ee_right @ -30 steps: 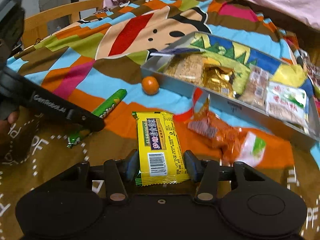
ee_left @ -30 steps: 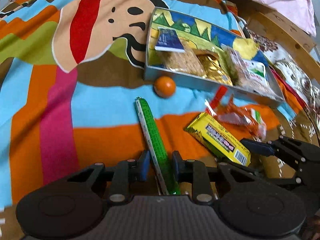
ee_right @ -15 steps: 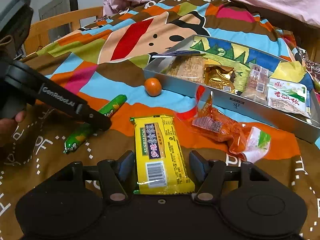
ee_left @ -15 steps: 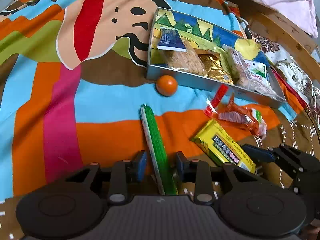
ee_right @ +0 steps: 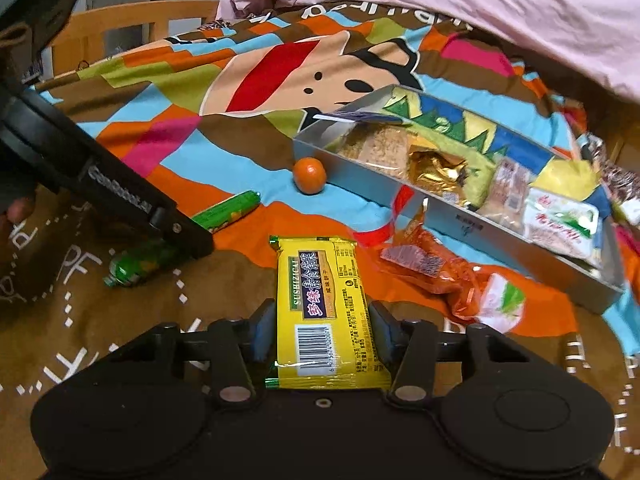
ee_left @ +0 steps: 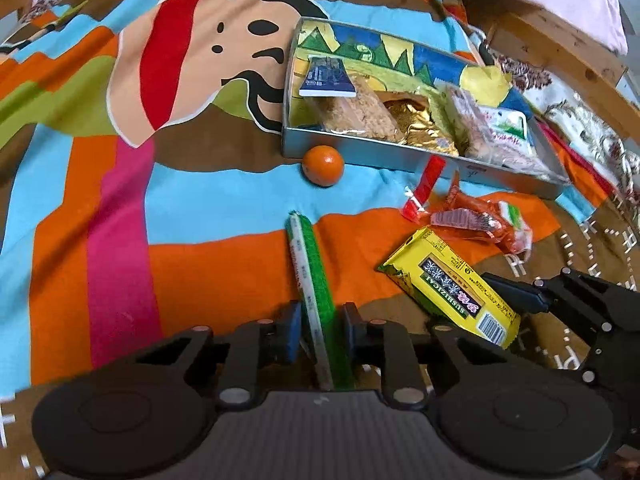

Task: Organize snacks
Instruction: 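Close right tool on the yellow wafer bar while left tool grasps the green stick, then carry the wafer bar and green stick up and over the tin tray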

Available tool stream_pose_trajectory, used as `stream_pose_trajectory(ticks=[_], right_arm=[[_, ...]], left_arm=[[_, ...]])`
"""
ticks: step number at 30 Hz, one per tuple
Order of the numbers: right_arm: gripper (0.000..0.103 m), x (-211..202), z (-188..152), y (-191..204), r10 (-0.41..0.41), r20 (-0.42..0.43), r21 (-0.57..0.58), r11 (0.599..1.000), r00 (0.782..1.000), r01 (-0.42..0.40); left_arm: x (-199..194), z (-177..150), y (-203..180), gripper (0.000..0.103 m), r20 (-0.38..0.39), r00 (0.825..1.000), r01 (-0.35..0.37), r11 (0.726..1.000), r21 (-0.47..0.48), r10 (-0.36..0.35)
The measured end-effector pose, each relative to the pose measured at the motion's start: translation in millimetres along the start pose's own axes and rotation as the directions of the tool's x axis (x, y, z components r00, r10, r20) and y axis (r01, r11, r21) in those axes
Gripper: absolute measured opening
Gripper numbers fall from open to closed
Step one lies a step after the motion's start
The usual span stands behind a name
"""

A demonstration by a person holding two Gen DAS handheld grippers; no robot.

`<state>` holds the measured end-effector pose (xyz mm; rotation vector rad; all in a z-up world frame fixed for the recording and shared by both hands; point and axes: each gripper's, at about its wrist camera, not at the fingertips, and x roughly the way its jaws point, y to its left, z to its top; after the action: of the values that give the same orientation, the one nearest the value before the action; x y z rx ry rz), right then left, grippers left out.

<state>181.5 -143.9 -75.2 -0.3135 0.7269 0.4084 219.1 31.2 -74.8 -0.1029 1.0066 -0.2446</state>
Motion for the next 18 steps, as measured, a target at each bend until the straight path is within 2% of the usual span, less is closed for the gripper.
stream_pose_trajectory(ticks=[6, 10, 18], right_arm=[[0.05, -20.3, -3.3, 12.3, -0.086, 0.04, -0.069, 0.994, 0.995, 0.089], [0.05, -29.8, -7.1, 21.1, -0.095, 0.047, -0.087, 0.991, 0.994, 0.099], [0.05, -39.4, -11.4, 31.6, -0.114, 0.064, -0.122, 0.985, 0.991, 0.121]], left_arm=[[-23.2, -7.3, -10.6, 0.02, 0.083, 0.996, 0.029, 0.999, 0.021, -0.031], [-22.4, -15.6, -16.7, 0.02, 0.049, 0.999, 0.01, 0.999, 0.046, -0.013], [-10.2, -18.4, -8.3, 0.02, -0.016, 1.0, 0.025, 1.0, 0.012, -0.025]])
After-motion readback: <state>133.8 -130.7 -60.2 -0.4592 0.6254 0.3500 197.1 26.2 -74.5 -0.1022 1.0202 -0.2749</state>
